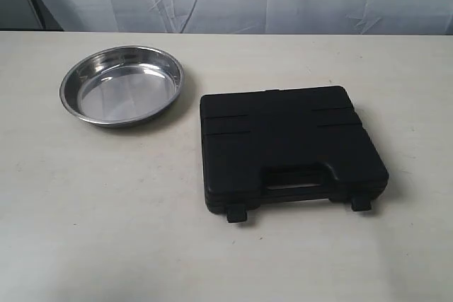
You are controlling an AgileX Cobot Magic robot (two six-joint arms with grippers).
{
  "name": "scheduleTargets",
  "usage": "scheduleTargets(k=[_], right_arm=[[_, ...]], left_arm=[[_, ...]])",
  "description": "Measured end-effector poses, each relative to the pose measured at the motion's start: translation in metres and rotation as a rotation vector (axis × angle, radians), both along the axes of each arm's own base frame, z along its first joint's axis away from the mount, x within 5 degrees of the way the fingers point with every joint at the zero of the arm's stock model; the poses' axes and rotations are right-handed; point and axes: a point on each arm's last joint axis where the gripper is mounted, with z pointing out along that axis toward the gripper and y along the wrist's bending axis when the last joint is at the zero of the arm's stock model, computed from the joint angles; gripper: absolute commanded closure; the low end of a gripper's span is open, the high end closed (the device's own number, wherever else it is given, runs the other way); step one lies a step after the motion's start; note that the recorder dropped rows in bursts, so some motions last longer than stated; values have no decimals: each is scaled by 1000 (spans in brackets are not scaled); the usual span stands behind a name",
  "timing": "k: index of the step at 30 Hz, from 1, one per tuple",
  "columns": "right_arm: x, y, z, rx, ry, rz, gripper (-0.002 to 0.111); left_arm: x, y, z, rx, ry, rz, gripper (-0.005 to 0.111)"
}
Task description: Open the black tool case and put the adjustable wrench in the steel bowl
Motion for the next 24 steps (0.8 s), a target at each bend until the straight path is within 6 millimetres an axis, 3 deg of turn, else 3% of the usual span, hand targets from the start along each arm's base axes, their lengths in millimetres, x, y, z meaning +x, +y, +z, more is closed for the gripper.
scheduleTargets(k=[16, 24], right_arm=[[1, -3, 4, -65, -50, -21, 108], [0, -19, 37, 461, -386, -194, 108]], left_arm=[[0, 0, 0, 0, 0, 0, 107], [0, 0, 0, 0, 0, 0, 107]])
